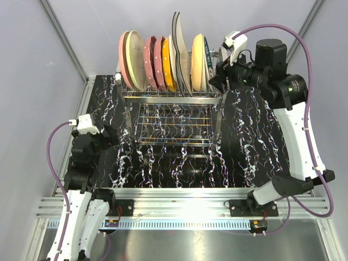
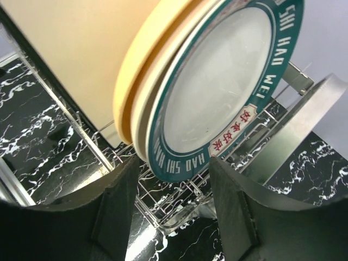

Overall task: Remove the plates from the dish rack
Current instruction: Grab a plate with the right arm

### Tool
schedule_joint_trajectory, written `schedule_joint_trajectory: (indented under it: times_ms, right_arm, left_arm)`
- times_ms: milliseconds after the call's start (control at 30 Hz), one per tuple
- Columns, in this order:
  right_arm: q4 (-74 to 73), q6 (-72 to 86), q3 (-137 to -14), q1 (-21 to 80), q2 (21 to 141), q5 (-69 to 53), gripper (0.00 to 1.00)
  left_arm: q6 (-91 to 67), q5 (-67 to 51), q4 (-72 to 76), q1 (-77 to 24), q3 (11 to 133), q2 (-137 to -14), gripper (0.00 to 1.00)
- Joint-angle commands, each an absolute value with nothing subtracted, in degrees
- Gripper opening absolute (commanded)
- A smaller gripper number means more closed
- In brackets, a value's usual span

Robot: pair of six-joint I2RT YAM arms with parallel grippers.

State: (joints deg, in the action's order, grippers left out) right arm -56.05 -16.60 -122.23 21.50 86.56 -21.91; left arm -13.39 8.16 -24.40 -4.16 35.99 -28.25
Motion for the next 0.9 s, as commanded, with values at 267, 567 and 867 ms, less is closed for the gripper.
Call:
schedule_joint_trajectory:
  times_ms: [267,567,867]
  right_arm:
    - [-54.9,-15.6,-124.4,22.1,87.3,-20.7,0.52]
    - [-54.6,-14.6,-123.2,22.3,88.0,-22.9,0.50]
    - [-54.9,-14.7,-124.1,22.9,89.2,-22.8,0.49]
  left_arm:
    - [-13.3,6.9,-23.0,-4.4,38.5,-28.6,0.99]
    - [-13.2,6.9,-22.9,-4.4,38.5,-28.5,0.99]
    - [-13.2,6.9,-22.9,-4.3,38.4,-28.5,0.99]
